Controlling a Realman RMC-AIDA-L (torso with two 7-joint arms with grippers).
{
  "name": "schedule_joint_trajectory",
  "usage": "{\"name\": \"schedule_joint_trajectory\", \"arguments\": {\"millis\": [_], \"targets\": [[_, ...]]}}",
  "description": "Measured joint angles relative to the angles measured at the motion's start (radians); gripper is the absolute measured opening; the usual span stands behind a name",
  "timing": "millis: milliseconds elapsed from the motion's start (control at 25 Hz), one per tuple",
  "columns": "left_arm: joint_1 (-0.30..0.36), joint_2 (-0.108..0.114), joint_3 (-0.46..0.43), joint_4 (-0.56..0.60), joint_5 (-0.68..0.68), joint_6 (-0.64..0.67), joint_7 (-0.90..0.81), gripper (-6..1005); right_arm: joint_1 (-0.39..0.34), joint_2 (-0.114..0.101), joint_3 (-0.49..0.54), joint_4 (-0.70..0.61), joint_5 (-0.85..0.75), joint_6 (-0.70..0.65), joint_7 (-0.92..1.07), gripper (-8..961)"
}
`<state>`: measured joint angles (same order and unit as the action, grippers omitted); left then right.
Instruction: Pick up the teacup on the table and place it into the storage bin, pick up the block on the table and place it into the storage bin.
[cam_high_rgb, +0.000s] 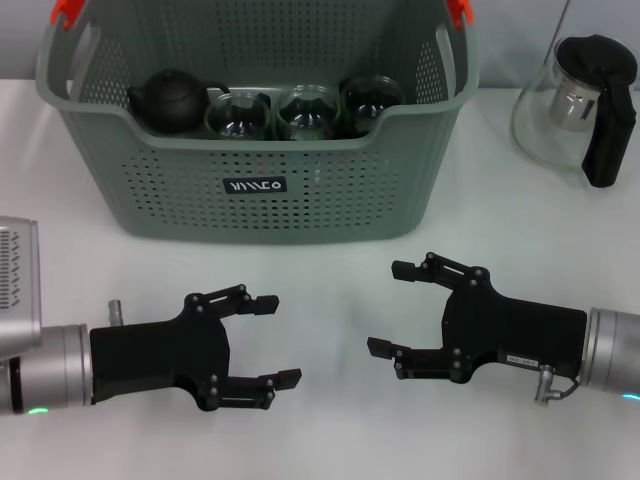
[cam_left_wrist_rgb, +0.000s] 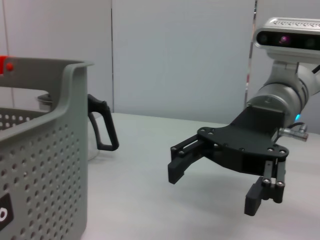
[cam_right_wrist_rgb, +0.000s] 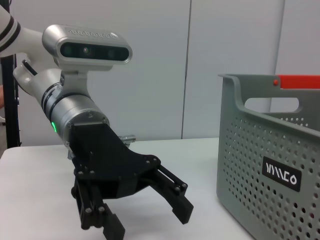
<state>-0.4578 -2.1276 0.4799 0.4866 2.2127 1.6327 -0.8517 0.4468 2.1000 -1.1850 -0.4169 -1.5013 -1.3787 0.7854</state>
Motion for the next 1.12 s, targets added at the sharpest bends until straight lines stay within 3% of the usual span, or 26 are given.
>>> {"name": "schedule_joint_trajectory", "arguments": {"millis": [760,1120], "targets": [[0.020,0.014,-0.033,0.074,-0.004,0.112,-0.001,874,-0.033,-0.025,0.016,0.003,-0.030,-0.088,0.032,947],[0.019,0.012,-0.026,0.074,-0.001,0.113,-0.001,874,-0.028,-0.023,0.021,0.001,-0.030,-0.092,0.032,947]]}}
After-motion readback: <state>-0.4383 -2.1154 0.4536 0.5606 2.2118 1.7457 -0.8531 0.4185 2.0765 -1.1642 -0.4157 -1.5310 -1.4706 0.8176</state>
